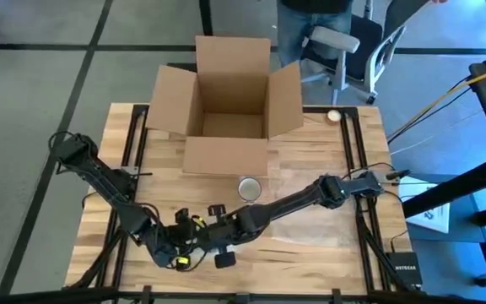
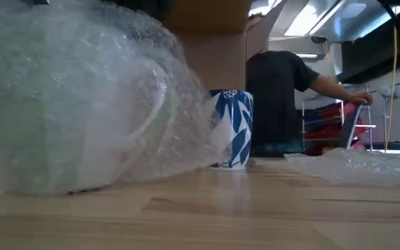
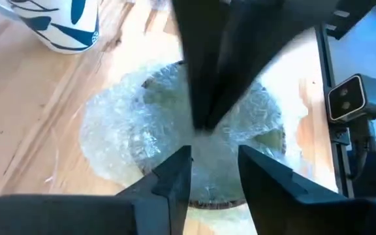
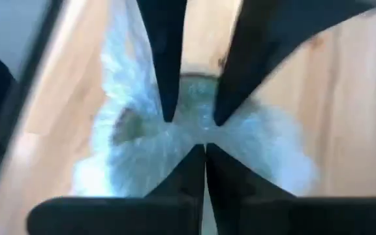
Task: Wrap mug
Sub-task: Wrap the green mug with the left side transparent bubble wrap, then put the wrapped green mug into the box
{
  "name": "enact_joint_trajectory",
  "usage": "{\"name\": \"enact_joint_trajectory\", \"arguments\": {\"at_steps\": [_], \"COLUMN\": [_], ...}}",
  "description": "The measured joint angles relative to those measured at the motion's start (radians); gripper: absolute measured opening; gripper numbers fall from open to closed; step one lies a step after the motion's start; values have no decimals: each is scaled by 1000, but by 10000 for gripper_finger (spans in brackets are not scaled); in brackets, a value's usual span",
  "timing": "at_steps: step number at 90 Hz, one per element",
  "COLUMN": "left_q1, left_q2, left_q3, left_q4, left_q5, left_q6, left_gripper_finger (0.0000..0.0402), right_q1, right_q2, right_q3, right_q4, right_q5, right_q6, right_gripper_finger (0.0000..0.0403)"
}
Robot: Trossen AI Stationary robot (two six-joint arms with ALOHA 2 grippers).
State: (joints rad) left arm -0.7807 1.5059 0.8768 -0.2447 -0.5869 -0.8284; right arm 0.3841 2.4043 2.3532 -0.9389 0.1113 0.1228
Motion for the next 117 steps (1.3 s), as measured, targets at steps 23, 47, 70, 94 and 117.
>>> {"name": "enact_joint_trajectory", "arguments": {"at_steps": [23, 47, 70, 94, 117], "left_q1": [-1, 0, 0, -2, -1], "left_q2": [0, 0, 0, 0, 0], "left_q3": [0, 0, 0, 0, 0], "left_q4": [-1, 0, -1, 0, 6], "left_q5": [0, 15, 22, 30, 28], "left_q6": [4, -1, -6, -11, -27], "left_gripper_finger": [111, 111, 111, 111, 111], "right_q1": [25, 75, 71, 60, 60], "right_q2": [-27, -28, 29, 58, 131], "right_q3": [-8, -18, -26, -25, -19], "right_q4": [-8, 63, 64, 48, 48], "right_q5": [-157, -234, -31, 14, 53], "right_q6": [-15, -131, -183, -176, -188], "right_gripper_finger": [4, 121, 258, 269, 202]}}
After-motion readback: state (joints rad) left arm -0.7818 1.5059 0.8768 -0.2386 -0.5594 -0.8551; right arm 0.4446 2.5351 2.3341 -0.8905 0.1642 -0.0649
